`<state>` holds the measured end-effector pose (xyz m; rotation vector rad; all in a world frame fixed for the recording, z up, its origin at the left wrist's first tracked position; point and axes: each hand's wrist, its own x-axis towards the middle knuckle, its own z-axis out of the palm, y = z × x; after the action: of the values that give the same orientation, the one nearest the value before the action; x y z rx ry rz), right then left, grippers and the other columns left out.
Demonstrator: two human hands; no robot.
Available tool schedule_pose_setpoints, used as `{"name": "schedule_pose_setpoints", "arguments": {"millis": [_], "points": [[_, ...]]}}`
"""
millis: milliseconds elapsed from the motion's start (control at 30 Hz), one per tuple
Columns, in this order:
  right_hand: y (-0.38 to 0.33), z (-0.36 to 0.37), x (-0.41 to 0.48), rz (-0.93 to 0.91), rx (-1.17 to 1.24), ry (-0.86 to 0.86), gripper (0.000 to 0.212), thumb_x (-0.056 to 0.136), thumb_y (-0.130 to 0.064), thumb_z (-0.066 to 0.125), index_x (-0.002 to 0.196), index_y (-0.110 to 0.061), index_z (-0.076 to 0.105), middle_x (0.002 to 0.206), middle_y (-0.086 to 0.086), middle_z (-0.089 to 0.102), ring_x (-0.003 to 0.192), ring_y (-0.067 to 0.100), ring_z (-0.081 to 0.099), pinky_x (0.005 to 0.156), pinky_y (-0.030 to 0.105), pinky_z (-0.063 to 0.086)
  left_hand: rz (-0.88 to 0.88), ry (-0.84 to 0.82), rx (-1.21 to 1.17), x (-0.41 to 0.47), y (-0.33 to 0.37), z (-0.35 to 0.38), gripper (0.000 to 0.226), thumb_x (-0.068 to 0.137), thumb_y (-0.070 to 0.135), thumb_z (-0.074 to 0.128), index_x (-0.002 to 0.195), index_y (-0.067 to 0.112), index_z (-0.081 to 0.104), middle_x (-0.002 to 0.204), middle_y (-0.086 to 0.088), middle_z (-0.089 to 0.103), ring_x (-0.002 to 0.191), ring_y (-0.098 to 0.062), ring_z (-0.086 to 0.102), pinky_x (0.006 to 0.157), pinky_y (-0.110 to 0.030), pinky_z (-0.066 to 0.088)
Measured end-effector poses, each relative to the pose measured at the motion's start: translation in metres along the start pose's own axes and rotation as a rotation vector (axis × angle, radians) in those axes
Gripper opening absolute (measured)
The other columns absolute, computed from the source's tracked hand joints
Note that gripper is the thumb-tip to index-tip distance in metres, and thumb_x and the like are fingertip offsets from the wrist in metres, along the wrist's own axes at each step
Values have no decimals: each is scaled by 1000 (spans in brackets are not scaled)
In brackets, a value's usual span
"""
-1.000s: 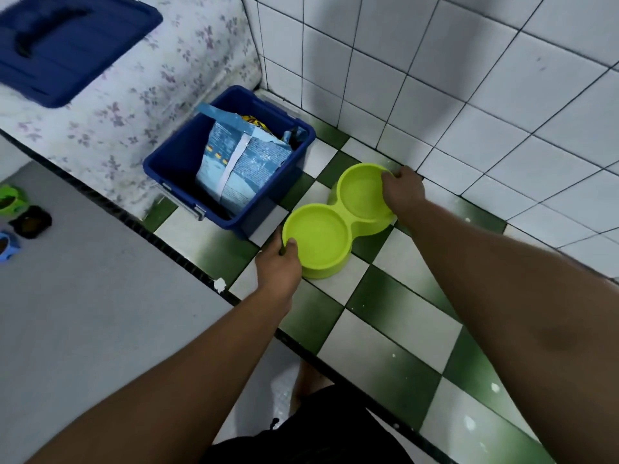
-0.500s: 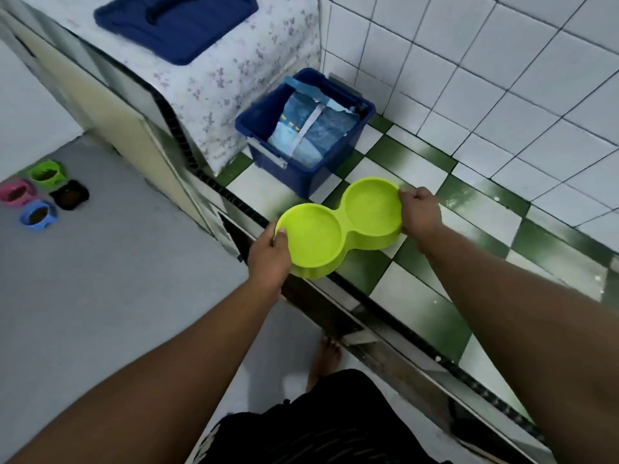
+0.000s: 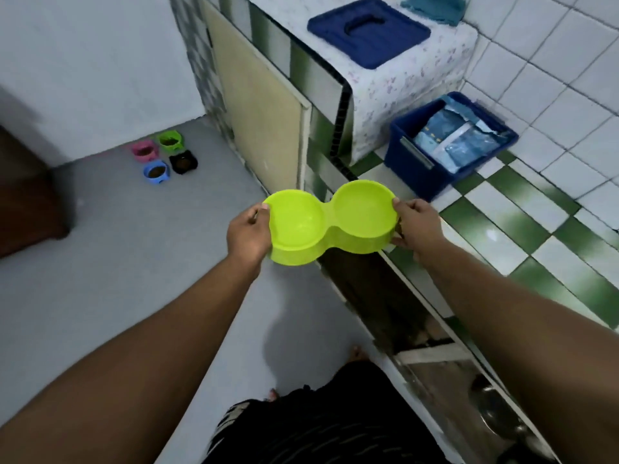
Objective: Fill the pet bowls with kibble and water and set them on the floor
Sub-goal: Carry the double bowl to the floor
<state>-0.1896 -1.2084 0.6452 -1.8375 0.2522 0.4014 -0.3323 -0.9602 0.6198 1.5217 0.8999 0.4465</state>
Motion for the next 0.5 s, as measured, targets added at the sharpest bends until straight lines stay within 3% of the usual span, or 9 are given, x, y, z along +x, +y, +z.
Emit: {"name": "schedule_pose_setpoints", "arguments": {"millis": [100, 233, 300, 400, 500], "points": [[-17, 57, -6, -30, -10, -68, 26, 92, -42, 65, 80, -22, 53, 109, 15, 63, 103, 31, 63, 66, 40, 61, -11, 85, -8, 25, -1, -50, 27, 102, 30, 60, 115, 12, 76, 106, -2, 73, 99, -14, 64, 92, -31, 51], [-43, 135, -1, -85, -13, -172, 26, 93, -37, 66, 79, -19, 53, 87, 5, 58, 95, 31, 61, 73, 50, 61, -32, 210, 4, 65, -10, -107, 32, 100, 34, 61, 114, 9, 77, 116, -11, 75, 101, -20, 68, 88, -29, 49], [-56, 175, 8, -108, -29, -219, 25, 94, -36, 66, 84, -16, 55, 87, 4, 59, 96, 29, 60, 76, 50, 61, -43, 265, 5, 86, -12, -133, 33, 100, 34, 61, 115, 9, 76, 116, -10, 75, 102, -19, 67, 91, -31, 50], [-75, 240, 25, -107, -30, -296, 24, 94, -35, 67, 93, -13, 57, 100, 11, 63, 104, 35, 63, 74, 48, 61, -46, 348, -16, 119, -12, -168, 28, 101, 33, 60, 111, 12, 77, 105, -4, 75, 94, -13, 63, 85, -26, 49], [-94, 306, 51, -128, -46, -365, 25, 91, -33, 70, 88, -12, 57, 93, 12, 62, 100, 39, 66, 77, 56, 60, -67, 436, -36, 158, -11, -198, 26, 101, 32, 61, 108, 13, 77, 97, -1, 73, 90, -12, 62, 82, -25, 47]]}}
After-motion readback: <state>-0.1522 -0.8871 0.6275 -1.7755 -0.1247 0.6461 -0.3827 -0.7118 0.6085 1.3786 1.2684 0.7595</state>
